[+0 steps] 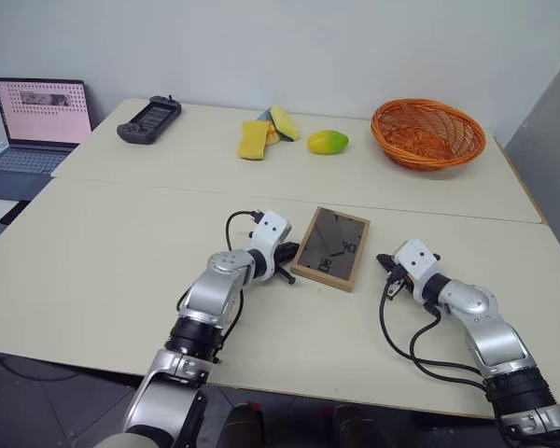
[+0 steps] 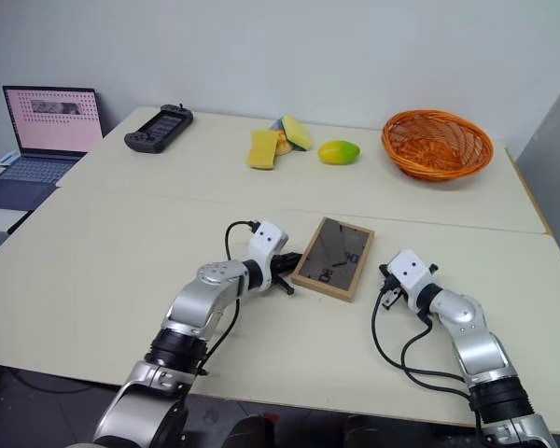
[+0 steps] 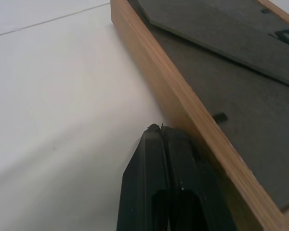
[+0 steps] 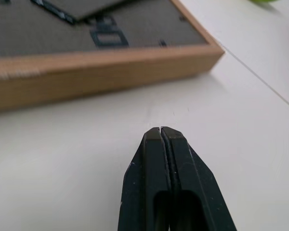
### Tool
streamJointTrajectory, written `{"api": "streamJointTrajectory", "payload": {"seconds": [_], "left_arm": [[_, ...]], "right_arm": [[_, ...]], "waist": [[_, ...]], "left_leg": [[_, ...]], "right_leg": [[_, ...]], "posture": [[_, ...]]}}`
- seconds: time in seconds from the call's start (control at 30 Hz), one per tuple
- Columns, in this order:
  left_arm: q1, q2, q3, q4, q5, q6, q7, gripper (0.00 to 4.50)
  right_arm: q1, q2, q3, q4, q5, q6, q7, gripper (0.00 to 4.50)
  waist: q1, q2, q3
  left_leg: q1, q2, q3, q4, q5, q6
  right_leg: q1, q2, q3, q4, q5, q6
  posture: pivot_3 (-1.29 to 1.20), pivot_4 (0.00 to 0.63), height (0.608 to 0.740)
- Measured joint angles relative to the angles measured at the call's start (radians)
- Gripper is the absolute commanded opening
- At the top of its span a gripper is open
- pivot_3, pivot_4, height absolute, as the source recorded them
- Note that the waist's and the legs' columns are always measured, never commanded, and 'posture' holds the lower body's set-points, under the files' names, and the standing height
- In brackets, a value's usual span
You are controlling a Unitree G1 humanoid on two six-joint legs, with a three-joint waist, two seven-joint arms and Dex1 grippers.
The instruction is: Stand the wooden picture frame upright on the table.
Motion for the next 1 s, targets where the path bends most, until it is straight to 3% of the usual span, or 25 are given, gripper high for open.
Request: {"api": "streamJointTrajectory", "payload": {"seconds": [0.63,1.0], "left_arm": [[0.050,0.031,-0.061,-0.174,-0.051,0.184,-0.050,0.00],[0.040,0.047,-0.075,-0.167,-0.070,0.182,-0.069,0.00]], "right_arm": [[-0.058,0.045,0.002,0.077,-0.003,-0.047,-0.006,0.03],[-0.058,0.045,0.002,0.082,-0.005,-0.047,-0.006,0.03]], "waist": [[-0.009,0.002,-0.001],[-0.010,0.002,-0.001]], "left_leg": [[0.000,-0.001,-0.001,0.001,0.000,0.000],[0.000,-0.001,0.000,0.001,0.000,0.000]], "right_leg": [[0.001,0.000,0.000,0.000,0.000,0.000],[0.001,-0.001,0.001,0.000,-0.001,0.001]], "posture": [[0.00,0.150,0.740],[0.00,0.150,0.740]]}}
